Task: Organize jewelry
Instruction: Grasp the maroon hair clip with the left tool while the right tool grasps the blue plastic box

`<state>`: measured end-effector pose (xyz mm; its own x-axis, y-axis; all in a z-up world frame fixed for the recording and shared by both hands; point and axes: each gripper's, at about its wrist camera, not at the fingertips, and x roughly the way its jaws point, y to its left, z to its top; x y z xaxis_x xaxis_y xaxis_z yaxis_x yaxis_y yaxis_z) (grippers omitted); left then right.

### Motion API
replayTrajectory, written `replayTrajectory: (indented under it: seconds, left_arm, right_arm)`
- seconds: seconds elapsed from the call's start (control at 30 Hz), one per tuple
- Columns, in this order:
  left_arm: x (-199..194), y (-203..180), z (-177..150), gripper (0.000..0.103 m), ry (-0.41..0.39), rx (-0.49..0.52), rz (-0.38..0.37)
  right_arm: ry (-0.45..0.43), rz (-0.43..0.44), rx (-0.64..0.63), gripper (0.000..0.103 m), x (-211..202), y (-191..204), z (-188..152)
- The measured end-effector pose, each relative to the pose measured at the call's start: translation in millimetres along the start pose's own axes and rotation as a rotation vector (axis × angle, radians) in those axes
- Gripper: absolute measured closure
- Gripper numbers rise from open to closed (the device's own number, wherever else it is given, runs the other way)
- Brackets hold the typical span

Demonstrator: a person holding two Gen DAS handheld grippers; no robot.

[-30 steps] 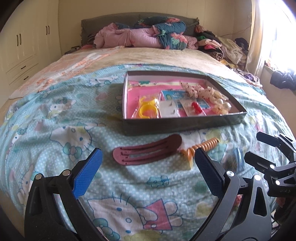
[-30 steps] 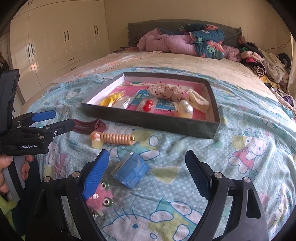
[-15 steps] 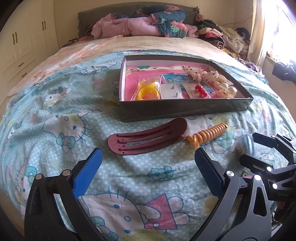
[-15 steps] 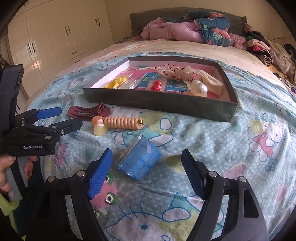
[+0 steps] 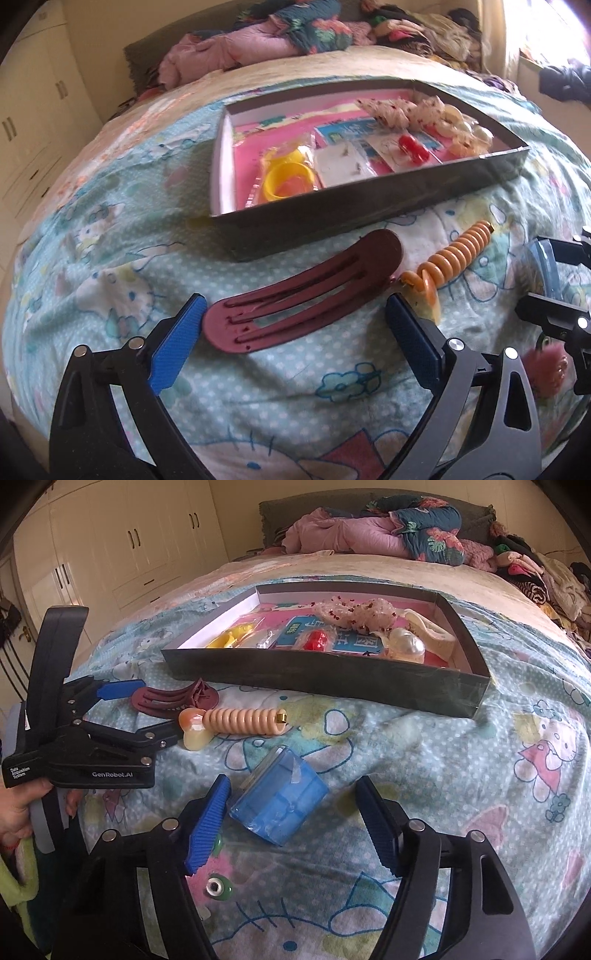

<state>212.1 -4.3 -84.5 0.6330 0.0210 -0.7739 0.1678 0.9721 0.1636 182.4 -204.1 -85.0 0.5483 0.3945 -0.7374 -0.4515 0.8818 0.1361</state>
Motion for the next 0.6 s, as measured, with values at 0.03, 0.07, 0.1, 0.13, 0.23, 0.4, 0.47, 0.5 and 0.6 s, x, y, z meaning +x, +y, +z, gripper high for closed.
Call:
replayTrajectory:
  seconds: [0.03, 0.07, 0.1, 0.13, 0.23, 0.4, 0.47, 0.5, 0.6]
  left_arm:
    - [1, -1, 1, 0.015, 0.000, 0.012, -0.001]
    - [3, -1, 2, 0.015, 0.001, 0.023, -0.005]
    - [4, -1, 4, 0.016, 0.000, 0.032, -0.009]
    - [4, -1, 5, 0.016, -0.002, 0.042, -0.016]
    - [7, -4, 7, 0.024, 0.000, 0.071, -0.037]
    - [9, -10, 7, 0.053, 0.007, 0.091, -0.106]
    - [7, -12, 7, 0.059, 0.007, 0.100, -0.120]
    - [6, -13, 7, 0.063, 0.008, 0.106, -0.120]
    - [3, -12, 6, 0.075, 0.013, 0.097, -0.130]
  right_arm:
    - [0.001, -0.001, -0.001, 0.038, 1, 0, 0]
    - [0.002, -0.002, -0.001, 0.041, 2, 0, 0]
    - [0.003, -0.004, -0.001, 0.042, 2, 0, 0]
    - [0.003, -0.008, -0.003, 0.046, 3, 0, 0]
    - [0.000, -0.016, -0.003, 0.059, 3, -2, 0]
    - [-0.015, -0.010, 0.000, 0.063, -1, -7, 0]
    - [-0.021, -0.012, -0.005, 0.064, -3, -7, -1]
    - [-0.025, -0.016, -0.012, 0.065, -4, -6, -1]
    - [-0.034, -0.023, -0.015, 0.065, -9, -8, -2]
